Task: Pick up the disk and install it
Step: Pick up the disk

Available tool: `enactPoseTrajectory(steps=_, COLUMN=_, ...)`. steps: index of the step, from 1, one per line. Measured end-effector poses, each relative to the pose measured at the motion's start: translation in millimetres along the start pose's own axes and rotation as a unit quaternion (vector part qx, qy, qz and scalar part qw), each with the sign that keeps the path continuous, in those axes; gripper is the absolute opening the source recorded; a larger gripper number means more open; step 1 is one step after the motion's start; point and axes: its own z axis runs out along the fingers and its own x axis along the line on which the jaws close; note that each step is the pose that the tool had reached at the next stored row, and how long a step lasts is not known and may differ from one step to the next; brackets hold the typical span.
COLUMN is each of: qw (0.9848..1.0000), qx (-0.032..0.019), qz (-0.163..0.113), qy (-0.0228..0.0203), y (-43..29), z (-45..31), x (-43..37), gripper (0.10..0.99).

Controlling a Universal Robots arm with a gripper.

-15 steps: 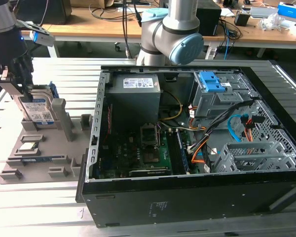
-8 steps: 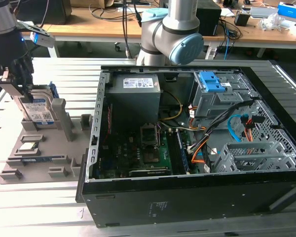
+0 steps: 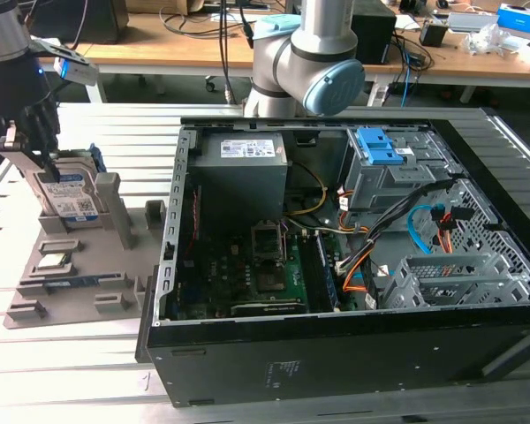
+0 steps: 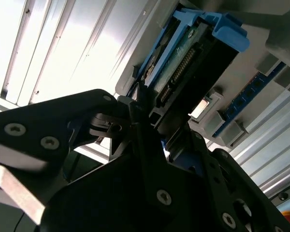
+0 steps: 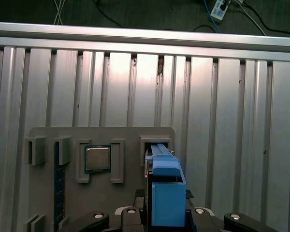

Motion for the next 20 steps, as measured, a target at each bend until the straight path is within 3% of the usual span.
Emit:
enactPoseTrajectory(steps=13, qw=1.0000, qx=0.0003, qz=0.000, qy=-0.0001, y=-0.1, z=-0.3, x=0.0, gripper=0.369)
enactPoseTrajectory(steps=20, qw=1.0000, qx=0.0001, qz=0.000, qy=0.0000, y=0.3, z=-14.8, x=-0.1, gripper=0.369)
